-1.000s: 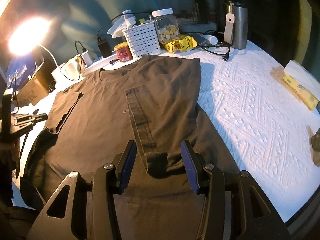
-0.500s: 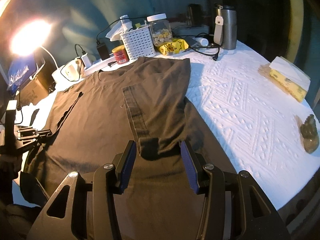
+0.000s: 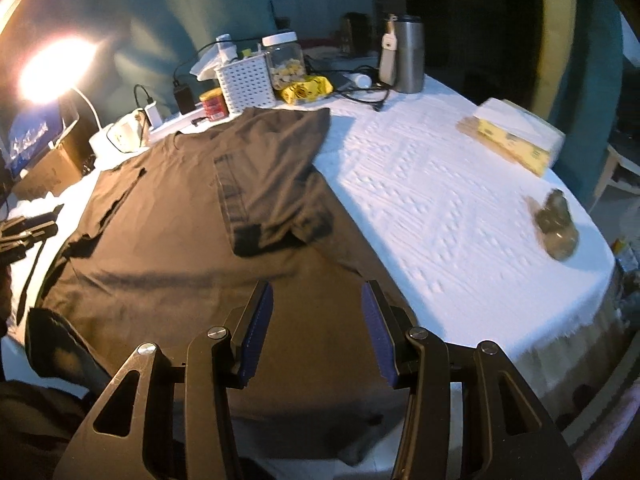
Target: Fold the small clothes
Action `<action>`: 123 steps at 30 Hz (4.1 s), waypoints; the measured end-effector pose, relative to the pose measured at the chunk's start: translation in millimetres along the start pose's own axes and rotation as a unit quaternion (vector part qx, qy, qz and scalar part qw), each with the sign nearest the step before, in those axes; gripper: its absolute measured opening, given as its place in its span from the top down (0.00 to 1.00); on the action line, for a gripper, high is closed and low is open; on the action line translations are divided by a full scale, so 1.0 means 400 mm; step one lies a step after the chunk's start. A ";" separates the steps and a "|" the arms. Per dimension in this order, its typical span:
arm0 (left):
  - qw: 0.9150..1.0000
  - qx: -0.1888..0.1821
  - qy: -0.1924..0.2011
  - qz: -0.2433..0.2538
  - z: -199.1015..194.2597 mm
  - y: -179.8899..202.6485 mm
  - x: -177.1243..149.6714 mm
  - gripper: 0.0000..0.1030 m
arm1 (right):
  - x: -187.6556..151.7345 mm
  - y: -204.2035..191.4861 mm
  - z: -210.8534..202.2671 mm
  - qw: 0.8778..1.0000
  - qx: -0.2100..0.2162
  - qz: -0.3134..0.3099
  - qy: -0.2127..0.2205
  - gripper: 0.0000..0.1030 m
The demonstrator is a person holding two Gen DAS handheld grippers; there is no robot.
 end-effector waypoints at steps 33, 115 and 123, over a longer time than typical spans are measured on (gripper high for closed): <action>0.999 -0.045 0.003 -0.006 -0.013 0.210 -0.017 0.49 | -0.291 0.101 0.050 0.996 0.041 0.063 -0.056 0.52; 0.991 0.022 -0.043 -0.127 -0.149 -0.066 -0.376 0.95 | 0.057 -0.063 -0.070 0.996 0.009 -0.044 0.074 0.94; 0.991 0.045 0.014 -0.122 -0.201 -0.085 -0.309 0.95 | 0.065 -0.050 -0.064 0.996 0.019 -0.023 0.089 0.94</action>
Point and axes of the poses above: each gripper's, at about its wrist camera, not at the fingertips, and z roughly the way its jaws point, y to its right, x to its top, the point moved 7 cm from there along z, roughly the way its jaws point, and after that the axes turned 1 degree about -z, right-handed, at the moved point
